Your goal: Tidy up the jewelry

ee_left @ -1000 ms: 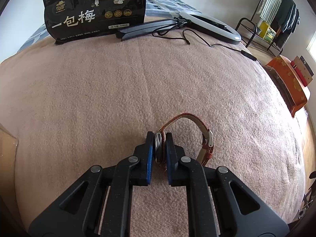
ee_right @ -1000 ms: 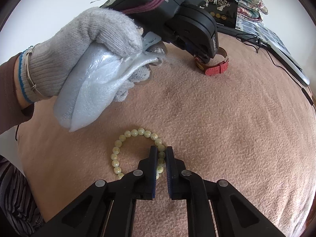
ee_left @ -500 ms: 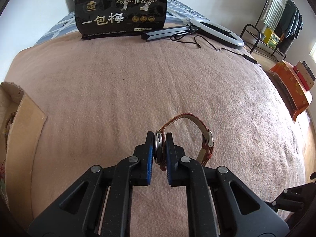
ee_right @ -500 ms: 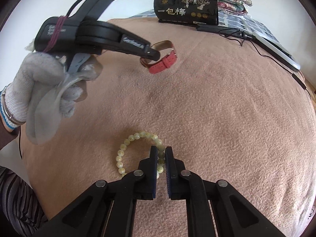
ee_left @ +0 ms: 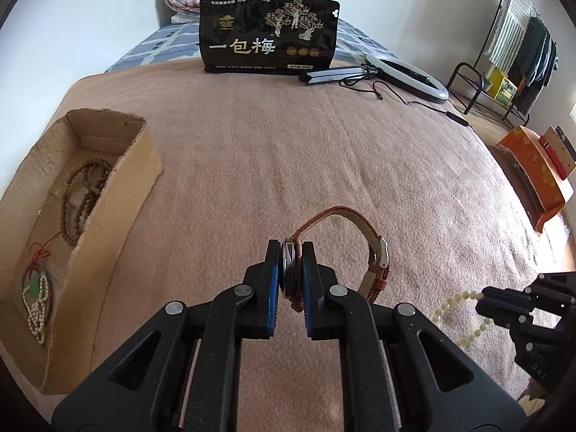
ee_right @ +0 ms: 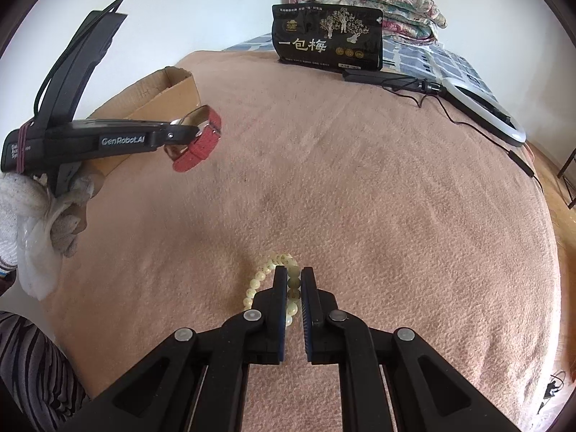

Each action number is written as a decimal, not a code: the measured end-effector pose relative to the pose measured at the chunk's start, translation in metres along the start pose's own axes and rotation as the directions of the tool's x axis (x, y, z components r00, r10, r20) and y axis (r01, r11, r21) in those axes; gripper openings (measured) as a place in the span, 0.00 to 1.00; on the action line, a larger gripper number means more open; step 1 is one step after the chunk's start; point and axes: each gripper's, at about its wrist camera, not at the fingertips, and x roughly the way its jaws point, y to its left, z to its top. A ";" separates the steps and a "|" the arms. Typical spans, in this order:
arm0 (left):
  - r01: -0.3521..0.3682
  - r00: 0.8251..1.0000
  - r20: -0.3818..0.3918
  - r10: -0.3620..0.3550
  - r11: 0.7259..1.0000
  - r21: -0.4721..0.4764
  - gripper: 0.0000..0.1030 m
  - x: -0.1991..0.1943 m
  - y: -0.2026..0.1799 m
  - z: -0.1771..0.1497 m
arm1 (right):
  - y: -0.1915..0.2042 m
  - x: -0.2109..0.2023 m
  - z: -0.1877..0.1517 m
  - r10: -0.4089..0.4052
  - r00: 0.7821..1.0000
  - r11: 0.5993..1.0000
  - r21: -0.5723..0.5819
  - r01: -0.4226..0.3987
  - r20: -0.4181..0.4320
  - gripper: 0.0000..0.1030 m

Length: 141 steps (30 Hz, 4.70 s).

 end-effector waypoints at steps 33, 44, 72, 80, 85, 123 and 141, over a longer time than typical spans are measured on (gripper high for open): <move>-0.111 0.984 0.127 0.129 0.984 -0.138 0.09 -0.128 0.130 -0.052 | 0.090 -0.042 0.084 0.053 0.987 0.994 -0.102 -0.038 0.150 0.05; -0.179 0.972 0.118 0.204 0.965 -0.189 0.09 -0.139 0.183 -0.063 | 0.141 -0.022 0.125 0.132 0.977 0.984 -0.144 -0.109 0.168 0.05; -0.194 0.968 0.110 0.227 0.949 -0.246 0.09 -0.125 0.216 -0.052 | 0.210 0.049 0.203 0.248 0.955 0.960 -0.170 -0.221 0.162 0.05; -0.195 0.964 0.125 0.233 0.946 -0.260 0.09 -0.125 0.217 -0.047 | 0.213 0.064 0.212 0.252 0.956 0.960 -0.161 -0.228 0.149 0.05; -0.197 0.962 0.132 0.238 0.945 -0.263 0.09 -0.125 0.216 -0.044 | 0.214 0.067 0.216 0.249 0.957 0.961 -0.161 -0.225 0.148 0.05; -0.249 0.917 0.264 0.300 0.945 -0.211 0.63 -0.182 0.172 -0.043 | 0.195 0.012 0.209 0.177 0.947 0.980 -0.138 -0.144 0.268 0.89; -0.291 0.864 0.369 0.341 0.939 -0.186 0.76 -0.256 0.117 -0.052 | 0.159 -0.074 0.167 0.094 0.931 0.989 -0.138 -0.047 0.354 0.99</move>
